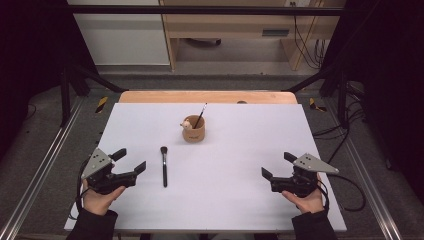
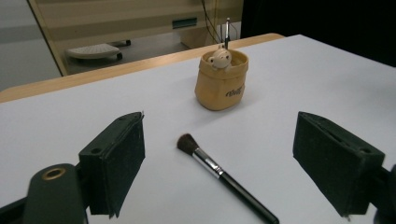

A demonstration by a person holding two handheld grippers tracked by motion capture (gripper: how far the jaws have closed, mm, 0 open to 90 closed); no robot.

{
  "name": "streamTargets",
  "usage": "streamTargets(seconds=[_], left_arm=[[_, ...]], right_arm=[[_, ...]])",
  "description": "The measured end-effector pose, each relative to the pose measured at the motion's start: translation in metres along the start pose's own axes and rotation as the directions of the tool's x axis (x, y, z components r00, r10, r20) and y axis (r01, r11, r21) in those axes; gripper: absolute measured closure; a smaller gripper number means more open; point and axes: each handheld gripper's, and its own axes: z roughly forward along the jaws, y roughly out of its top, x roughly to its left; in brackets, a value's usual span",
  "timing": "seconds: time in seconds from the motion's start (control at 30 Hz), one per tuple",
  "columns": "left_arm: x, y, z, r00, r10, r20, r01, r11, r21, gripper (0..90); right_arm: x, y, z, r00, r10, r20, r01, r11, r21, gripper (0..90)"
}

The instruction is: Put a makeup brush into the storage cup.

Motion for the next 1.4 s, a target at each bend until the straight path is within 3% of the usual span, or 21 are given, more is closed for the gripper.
streamTargets(seconds=[0.43, 1.03, 1.13, 1.27, 1.4], left_arm=[[0.002, -0.004, 0.004, 0.9998, 0.0, -0.021, 0.001, 0.9991, 0.042, 15.1], [-0.01, -0.002, 0.031, 0.9998, 0.006, -0.019, -0.004, 0.9939, 0.11, 14.8], [-0.012, -0.001, 0.038, 0.9996, 0.022, -0.015, -0.02, 0.9905, 0.136, 15.0], [-0.016, 0.001, 0.052, 0.9998, 0.004, -0.021, 0.0, 0.9839, 0.179, 15.8], [-0.018, 0.001, 0.061, 0.9996, 0.002, -0.028, 0.003, 0.9821, 0.188, 16.1]], right_arm=[[-0.001, 0.002, -0.002, 1.0, -0.001, 0.001, 0.001, 1.0, -0.011, 4.7], [0.001, 0.002, -0.002, 1.0, -0.006, -0.001, 0.006, 1.0, -0.01, 4.9], [0.001, 0.001, -0.002, 1.0, -0.006, 0.0, 0.006, 1.0, -0.007, 4.9], [0.001, 0.002, -0.003, 1.0, -0.003, 0.003, 0.003, 1.0, -0.012, 5.0], [0.002, 0.003, -0.004, 1.0, -0.005, -0.002, 0.005, 1.0, -0.018, 5.0]])
